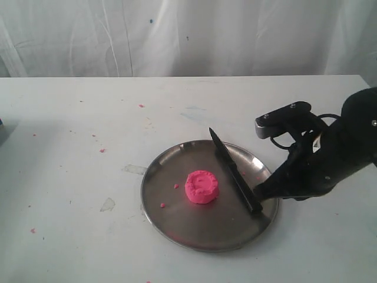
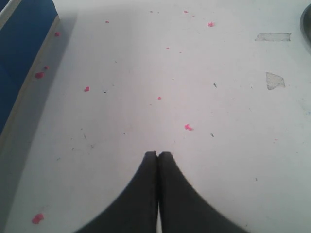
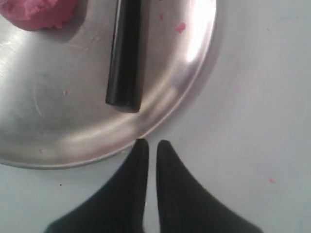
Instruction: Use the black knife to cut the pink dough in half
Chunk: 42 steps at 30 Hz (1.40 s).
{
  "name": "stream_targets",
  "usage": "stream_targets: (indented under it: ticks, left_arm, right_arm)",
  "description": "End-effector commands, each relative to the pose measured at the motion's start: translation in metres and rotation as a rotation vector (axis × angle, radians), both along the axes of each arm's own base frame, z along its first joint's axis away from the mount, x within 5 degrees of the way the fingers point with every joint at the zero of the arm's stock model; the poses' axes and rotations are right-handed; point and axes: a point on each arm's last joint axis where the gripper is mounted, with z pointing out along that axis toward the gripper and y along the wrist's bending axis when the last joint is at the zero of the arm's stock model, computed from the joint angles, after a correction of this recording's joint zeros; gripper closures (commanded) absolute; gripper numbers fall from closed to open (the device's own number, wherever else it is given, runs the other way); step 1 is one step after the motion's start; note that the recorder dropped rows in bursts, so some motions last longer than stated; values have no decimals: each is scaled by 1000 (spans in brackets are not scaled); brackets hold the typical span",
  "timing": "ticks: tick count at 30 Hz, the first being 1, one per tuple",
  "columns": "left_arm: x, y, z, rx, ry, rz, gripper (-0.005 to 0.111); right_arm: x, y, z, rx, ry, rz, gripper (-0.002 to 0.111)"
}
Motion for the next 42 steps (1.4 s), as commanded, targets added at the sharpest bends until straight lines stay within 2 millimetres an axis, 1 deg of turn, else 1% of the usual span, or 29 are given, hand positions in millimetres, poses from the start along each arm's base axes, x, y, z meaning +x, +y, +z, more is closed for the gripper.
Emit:
stream_targets:
  ticks: [1,5,7,9,13,19,29,32,38,40,42]
  left_arm:
    - [-1,0,-3,-4,19,3,107]
    - [-1,0,-3,-4,19,3,107]
    - [-1,0,-3,-4,19,3,107]
    - [-1,0,-3,-4,19,3,107]
    - [-1,0,-3,-4,19,3,107]
    - [-1,0,-3,-4,19,3,107]
    - [-1,0,-3,-4,19,3,107]
    - [-1,0,-3,-4,19,3,107]
    - [-1,0,-3,-4,19,3,107]
    - [-1,0,-3,-4,19,3,107]
    - [-1,0,-3,-4,19,3,107]
  right_arm:
    - [13,8,3,-6,23,56,84]
    - [27,13,10,-2,13,58,67]
    - [33,16,10,3,0,57,61]
    - [38,18,5,5,-8,56,58]
    - [50,23,-13,3,7,49,58]
    - [63,31,-26,50,34,8,58]
    - [68,34,-55,34,95,-5,58]
    - [69,35,-60,31,107,-7,58]
    - [69,35,-65,28,120,-10,59]
    - [69,35,-67,25,127,-11,61]
    - [69,35,-71,21,138,-11,66]
